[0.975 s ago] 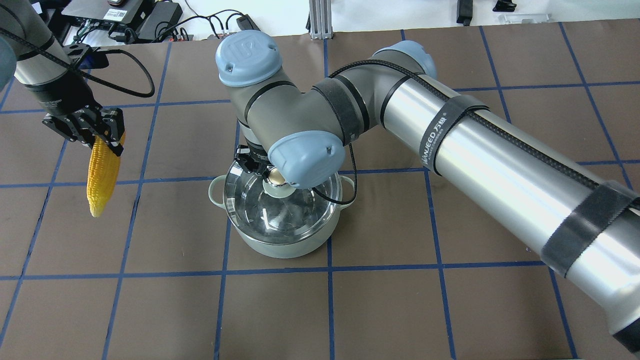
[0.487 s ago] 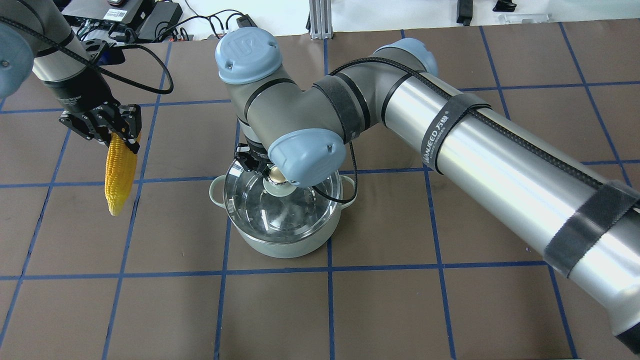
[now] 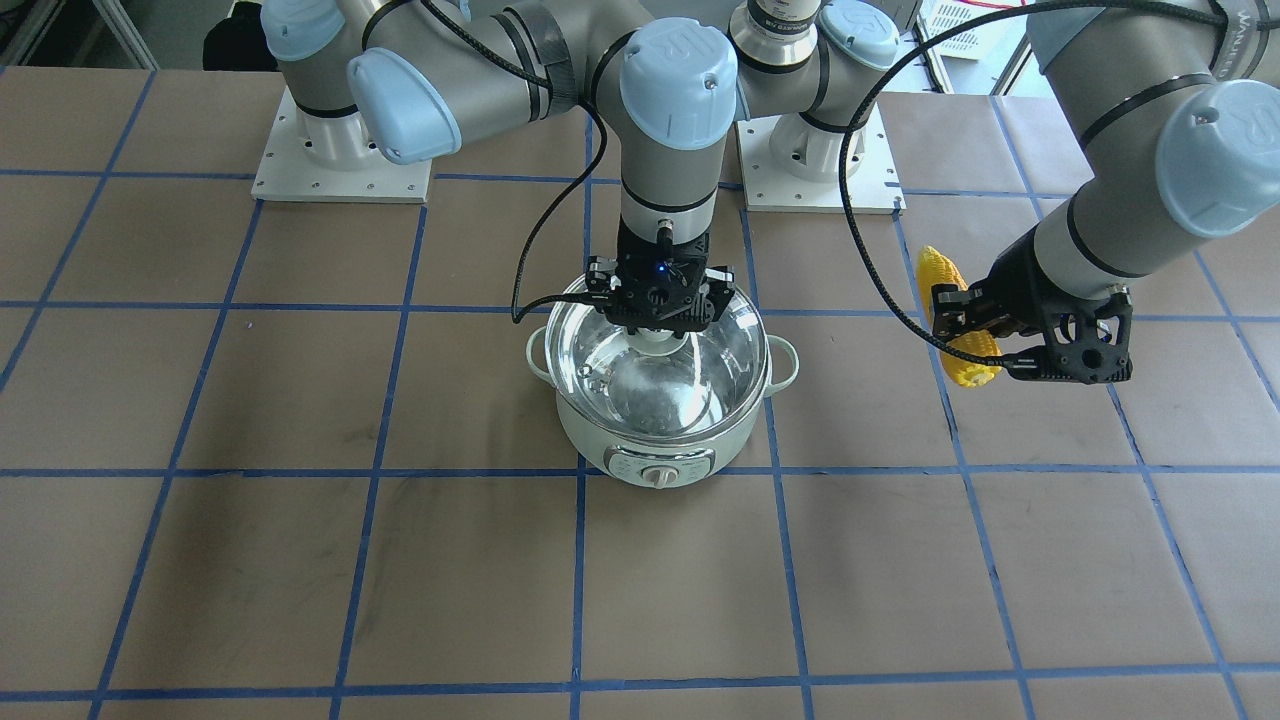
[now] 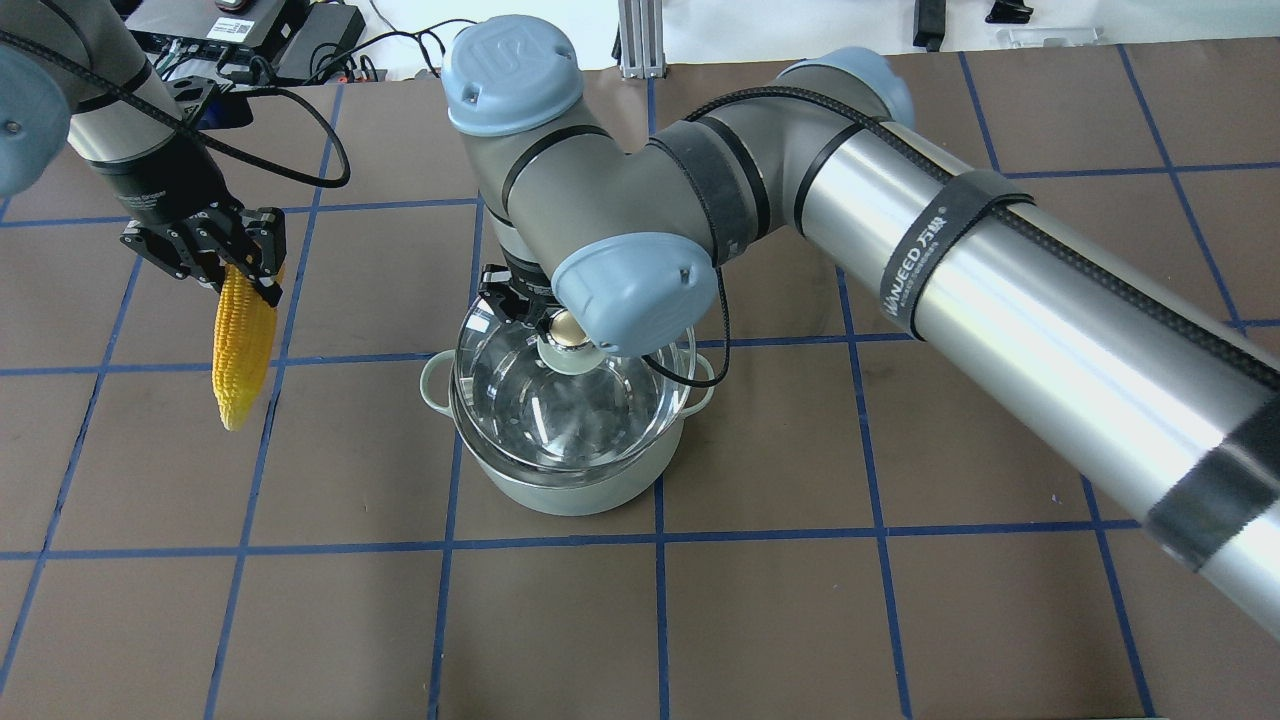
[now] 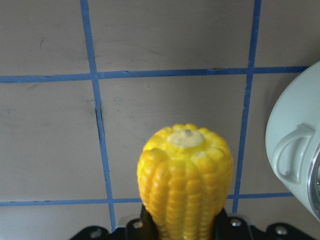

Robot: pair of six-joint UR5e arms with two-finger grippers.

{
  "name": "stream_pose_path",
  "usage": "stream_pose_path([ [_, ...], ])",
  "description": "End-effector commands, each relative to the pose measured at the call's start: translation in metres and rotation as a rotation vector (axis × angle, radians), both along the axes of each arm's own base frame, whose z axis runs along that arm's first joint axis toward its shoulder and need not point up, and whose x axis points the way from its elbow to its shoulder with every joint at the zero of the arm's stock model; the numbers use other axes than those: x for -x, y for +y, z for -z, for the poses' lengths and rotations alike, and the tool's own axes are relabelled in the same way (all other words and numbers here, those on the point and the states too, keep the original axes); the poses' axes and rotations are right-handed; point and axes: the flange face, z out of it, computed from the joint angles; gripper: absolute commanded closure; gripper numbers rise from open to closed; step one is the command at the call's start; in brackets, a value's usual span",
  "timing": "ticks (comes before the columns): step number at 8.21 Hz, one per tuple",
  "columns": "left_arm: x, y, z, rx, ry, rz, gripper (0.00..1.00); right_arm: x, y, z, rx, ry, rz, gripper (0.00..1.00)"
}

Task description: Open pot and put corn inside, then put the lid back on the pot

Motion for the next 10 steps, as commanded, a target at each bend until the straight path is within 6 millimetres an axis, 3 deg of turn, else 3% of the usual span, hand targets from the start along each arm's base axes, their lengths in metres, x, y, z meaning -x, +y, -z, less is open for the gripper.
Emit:
stream_pose_path([
  [1, 0.000, 0.000, 0.000, 0.001, 0.003, -0.002, 1.00, 0.056, -0.013, -0.044, 0.009, -0.002, 0.011, 0.54],
  [3, 0.017, 0.004, -0.006, 0.012, 0.044, -0.066, 1.00, 0.133, -0.023, -0.090, 0.011, 0.001, 0.025, 0.54],
  [4, 0.040, 0.008, -0.010, 0.016, 0.038, -0.044, 1.00, 0.172, -0.019, -0.113, 0.000, 0.003, 0.010, 0.54],
  [6, 0.109, 0.018, -0.012, 0.017, 0.030, -0.081, 1.00, 0.236, -0.001, -0.153, -0.008, 0.007, -0.018, 0.54],
  [8, 0.178, 0.036, -0.004, -0.003, 0.058, -0.020, 1.00, 0.261, 0.013, -0.166, -0.032, 0.007, -0.044, 0.55],
  [9, 0.201, 0.041, -0.001, -0.016, 0.102, -0.047, 1.00, 0.259, 0.014, -0.162, -0.038, -0.004, -0.045, 0.55],
  [10, 0.211, 0.038, 0.006, -0.027, 0.134, -0.064, 1.00, 0.259, 0.015, -0.162, -0.044, -0.001, -0.045, 0.55],
])
